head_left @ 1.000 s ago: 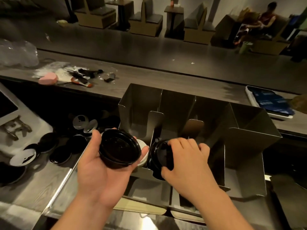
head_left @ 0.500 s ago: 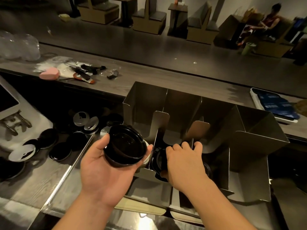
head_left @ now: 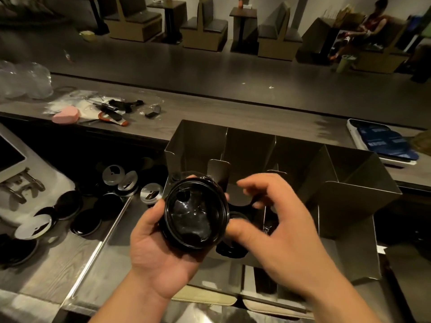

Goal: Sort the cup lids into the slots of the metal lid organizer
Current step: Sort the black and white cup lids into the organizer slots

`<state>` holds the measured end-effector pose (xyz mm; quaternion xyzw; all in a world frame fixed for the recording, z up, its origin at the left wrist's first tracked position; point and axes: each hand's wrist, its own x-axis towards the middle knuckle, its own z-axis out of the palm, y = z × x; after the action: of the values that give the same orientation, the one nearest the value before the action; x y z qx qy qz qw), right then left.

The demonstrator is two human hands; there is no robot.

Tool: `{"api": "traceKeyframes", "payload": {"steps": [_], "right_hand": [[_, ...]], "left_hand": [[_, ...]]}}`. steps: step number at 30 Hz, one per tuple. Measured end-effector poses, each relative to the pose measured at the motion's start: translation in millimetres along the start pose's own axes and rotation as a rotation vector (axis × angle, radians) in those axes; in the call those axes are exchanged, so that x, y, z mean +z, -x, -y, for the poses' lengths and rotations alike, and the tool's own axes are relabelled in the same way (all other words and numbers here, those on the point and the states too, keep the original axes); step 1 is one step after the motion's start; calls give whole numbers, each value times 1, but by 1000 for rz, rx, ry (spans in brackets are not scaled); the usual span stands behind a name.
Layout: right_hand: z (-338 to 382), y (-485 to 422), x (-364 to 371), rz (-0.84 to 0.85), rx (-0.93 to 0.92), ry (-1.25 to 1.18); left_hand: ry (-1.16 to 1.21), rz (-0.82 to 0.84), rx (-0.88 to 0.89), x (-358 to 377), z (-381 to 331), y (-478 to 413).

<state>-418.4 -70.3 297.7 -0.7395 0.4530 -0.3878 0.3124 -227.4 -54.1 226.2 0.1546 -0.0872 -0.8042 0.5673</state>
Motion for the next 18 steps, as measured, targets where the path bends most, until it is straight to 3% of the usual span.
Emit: {"api": "traceKeyframes", "payload": {"steps": [4, 6, 9, 12, 15, 18], "right_hand": [[1, 10, 14, 56, -213, 263], [-4, 13, 18, -10, -200, 214], [-7, 17, 12, -158, -2, -145], [-15, 16, 6, -330, 190, -448], [-30, 12, 7, -493, 319, -517], [-38, 11, 11, -521, 348, -390]], "left_hand": [[-88, 6, 21, 15, 13, -8], [-159, -31, 94, 19, 18, -12], [-344, -34, 146, 29, 20, -10], [-336, -45, 166, 31, 19, -7], [-304, -45, 141, 32, 18, -2], [-328, -35, 126, 30, 18, 4]]}}
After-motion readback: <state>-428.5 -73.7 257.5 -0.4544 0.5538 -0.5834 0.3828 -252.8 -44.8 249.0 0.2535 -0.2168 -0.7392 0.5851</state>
